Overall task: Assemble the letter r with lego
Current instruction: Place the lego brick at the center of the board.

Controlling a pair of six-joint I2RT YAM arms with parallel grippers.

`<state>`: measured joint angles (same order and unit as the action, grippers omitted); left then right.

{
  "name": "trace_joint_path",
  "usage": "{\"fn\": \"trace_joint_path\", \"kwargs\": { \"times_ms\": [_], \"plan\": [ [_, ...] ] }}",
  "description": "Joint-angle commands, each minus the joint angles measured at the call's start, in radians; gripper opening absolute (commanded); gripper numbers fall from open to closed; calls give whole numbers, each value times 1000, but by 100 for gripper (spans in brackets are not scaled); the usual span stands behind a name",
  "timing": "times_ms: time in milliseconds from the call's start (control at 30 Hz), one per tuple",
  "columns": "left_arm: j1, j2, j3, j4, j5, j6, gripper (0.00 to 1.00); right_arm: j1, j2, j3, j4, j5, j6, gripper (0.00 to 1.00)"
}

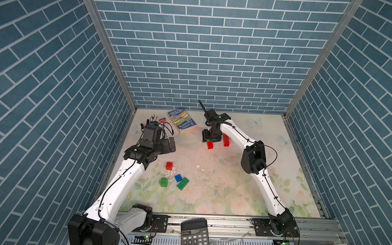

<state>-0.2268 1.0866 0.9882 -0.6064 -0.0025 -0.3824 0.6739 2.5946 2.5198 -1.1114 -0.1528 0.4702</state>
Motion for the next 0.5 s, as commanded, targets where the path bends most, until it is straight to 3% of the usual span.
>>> {"fn": "trace_joint_path", "kwargs": {
  "times_ms": [0, 467],
  "plan": [
    [14, -27, 6, -18, 9, 9, 100, 3, 12, 46, -38, -71, 36, 68],
    [17, -68, -22, -25, 23, -13, 100, 1, -20, 43, -52, -76, 48, 68]
  ]
}}
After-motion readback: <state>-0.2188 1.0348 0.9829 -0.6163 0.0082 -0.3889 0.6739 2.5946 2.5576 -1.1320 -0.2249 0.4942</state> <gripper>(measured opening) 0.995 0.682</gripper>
